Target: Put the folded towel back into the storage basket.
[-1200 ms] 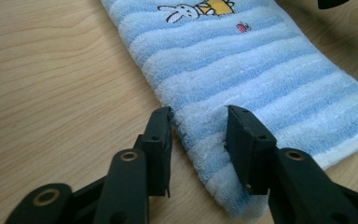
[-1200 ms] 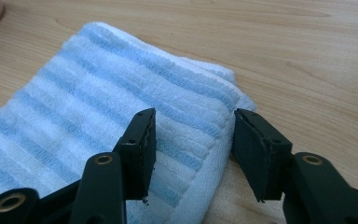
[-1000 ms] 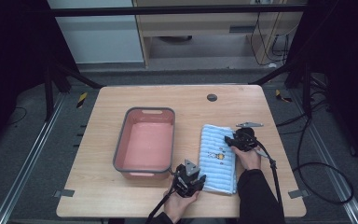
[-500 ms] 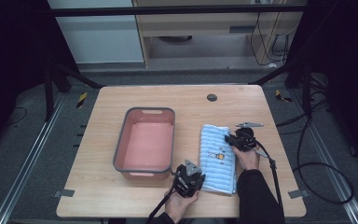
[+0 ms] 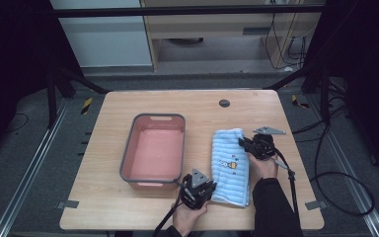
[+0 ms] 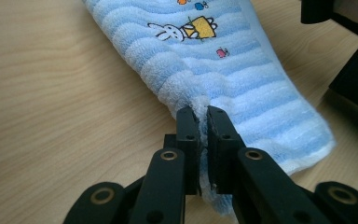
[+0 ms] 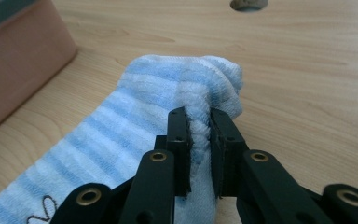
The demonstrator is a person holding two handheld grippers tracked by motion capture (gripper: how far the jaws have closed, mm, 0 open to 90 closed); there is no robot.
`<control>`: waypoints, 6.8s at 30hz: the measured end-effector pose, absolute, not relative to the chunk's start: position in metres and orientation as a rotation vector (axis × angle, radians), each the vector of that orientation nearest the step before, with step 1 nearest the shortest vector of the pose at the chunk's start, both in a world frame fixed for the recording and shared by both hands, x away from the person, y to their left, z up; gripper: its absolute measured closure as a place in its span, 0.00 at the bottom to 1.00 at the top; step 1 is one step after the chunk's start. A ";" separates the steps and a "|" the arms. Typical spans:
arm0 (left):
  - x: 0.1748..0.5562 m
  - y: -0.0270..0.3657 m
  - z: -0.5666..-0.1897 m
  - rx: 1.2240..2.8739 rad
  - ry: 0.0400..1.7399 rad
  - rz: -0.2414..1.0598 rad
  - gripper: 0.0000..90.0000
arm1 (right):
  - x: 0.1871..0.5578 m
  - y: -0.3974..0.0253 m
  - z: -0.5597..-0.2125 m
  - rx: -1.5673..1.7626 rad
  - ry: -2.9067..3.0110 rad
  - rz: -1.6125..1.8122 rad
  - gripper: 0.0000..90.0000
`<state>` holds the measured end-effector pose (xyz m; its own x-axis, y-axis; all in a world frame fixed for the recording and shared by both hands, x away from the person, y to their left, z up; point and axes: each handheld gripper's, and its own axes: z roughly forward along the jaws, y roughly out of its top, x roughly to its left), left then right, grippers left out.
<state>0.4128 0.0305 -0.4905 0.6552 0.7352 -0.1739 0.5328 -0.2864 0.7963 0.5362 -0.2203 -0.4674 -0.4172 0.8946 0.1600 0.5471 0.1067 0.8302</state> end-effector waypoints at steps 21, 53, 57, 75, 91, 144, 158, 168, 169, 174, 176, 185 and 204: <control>0.404 0.054 -0.418 1.924 0.880 0.400 0.94 | 0.515 -0.210 -0.396 1.265 1.879 1.329 0.89; 0.408 0.124 -0.363 1.874 0.908 0.515 0.95 | 0.531 -0.134 -0.339 1.155 1.880 1.386 0.89; 0.409 0.135 -0.359 1.864 0.921 0.525 0.94 | 0.534 -0.123 -0.337 1.143 1.885 1.389 0.89; 0.410 0.181 -0.352 1.817 0.987 0.562 0.94 | 0.551 -0.069 -0.327 1.073 1.932 1.424 0.89; 0.416 0.216 -0.356 1.803 1.056 0.592 0.95 | 0.568 -0.031 -0.338 1.055 1.962 1.461 0.89; 0.438 0.222 -0.418 1.967 1.188 0.578 0.94 | 0.591 0.002 -0.419 1.129 2.105 1.328 0.88; 0.440 0.222 -0.426 1.985 1.215 0.566 0.94 | 0.595 0.006 -0.435 1.154 2.144 1.281 0.88; 0.442 0.221 -0.430 2.000 1.236 0.551 0.93 | 0.598 0.010 -0.445 1.140 2.176 1.216 0.86; 0.442 0.221 -0.431 2.001 1.239 0.553 0.92 | 0.598 0.010 -0.446 1.132 2.180 1.206 0.85; 0.443 0.222 -0.433 2.007 1.257 0.545 0.87 | 0.599 0.012 -0.447 1.116 2.187 1.177 0.81; 0.444 0.223 -0.433 2.005 1.273 0.547 0.83 | 0.598 0.012 -0.446 1.103 2.179 1.158 0.70; 0.438 0.231 -0.416 1.931 1.251 0.596 0.70 | 0.593 0.000 -0.429 1.113 2.103 1.224 0.52; 0.436 0.255 -0.404 1.870 1.122 0.651 0.34 | 0.543 -0.080 -0.394 1.152 2.050 1.329 0.24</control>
